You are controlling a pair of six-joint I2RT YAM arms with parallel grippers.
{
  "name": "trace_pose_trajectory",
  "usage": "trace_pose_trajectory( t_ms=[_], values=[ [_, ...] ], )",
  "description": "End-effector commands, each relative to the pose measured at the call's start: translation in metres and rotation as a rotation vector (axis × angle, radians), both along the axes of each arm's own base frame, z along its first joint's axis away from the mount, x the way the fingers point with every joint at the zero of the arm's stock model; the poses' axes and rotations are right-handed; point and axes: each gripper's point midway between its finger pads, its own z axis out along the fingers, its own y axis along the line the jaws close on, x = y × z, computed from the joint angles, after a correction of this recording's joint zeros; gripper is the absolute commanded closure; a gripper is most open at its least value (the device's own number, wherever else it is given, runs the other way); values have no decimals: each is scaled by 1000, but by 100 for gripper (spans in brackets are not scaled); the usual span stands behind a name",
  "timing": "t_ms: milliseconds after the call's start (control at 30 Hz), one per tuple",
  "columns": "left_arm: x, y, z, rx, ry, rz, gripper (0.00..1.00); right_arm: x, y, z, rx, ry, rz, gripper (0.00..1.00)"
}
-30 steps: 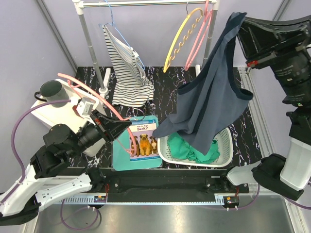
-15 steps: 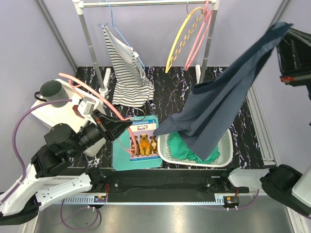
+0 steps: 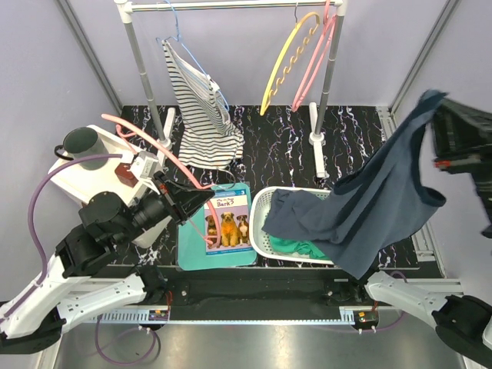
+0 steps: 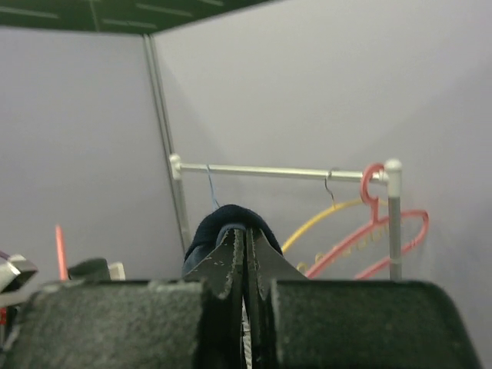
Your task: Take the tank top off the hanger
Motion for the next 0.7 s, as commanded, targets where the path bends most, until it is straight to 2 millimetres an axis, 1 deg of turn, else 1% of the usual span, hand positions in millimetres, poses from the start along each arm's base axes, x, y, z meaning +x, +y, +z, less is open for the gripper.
trace_pose_trajectory(
  t_ms=[0, 33, 67, 133, 167, 233, 267, 300, 333, 367, 433, 467, 533, 567, 600, 633, 667],
  values=[
    [1, -10, 19, -73, -39, -26, 100, 57, 19, -60, -54, 153, -102, 100],
    [1, -12, 18, -68, -35, -31, 100, 65, 25, -72, -70, 180, -104, 100],
    [1, -13, 18, -69, -34, -35, 100, 81, 38, -95, -105, 229, -104, 100],
    [1, -14, 16, -67, -31, -36, 100, 93, 52, -116, -111, 279, -78, 100],
    [2, -13, 16, -66, -30, -33, 100, 105, 65, -135, -130, 315, -64, 100],
    [2, -12, 15, -69, -30, -28, 100, 112, 84, -151, -136, 354, -1, 100],
    [2, -11, 15, -71, -29, -25, 100, 121, 96, -168, -151, 389, 19, 100],
    [2, -11, 14, -71, -27, -25, 100, 122, 106, -176, -144, 413, 62, 100],
    [1, -10, 15, -74, -30, -24, 100, 124, 111, -183, -140, 430, 80, 100],
    [1, -10, 14, -72, -28, -22, 100, 127, 117, -204, -150, 474, 93, 100],
    [0, -8, 14, -78, -30, -21, 100, 127, 124, -229, -111, 542, 128, 100],
    [1, -8, 13, -75, -30, -19, 100, 128, 126, -261, -111, 600, 131, 100],
    [0, -7, 12, -77, -31, -17, 100, 128, 128, -299, -54, 716, 141, 100],
    [0, -7, 11, -76, -31, -19, 100, 125, 128, -343, -62, 804, 133, 100],
    [0, -7, 11, -76, -31, -20, 100, 121, 129, -363, -7, 880, 147, 100],
    [0, -7, 11, -77, -31, -21, 100, 116, 128, -412, -17, 984, 129, 100],
    [0, -7, 12, -79, -34, -22, 100, 109, 124, -424, 68, 1040, 131, 100]
  ],
)
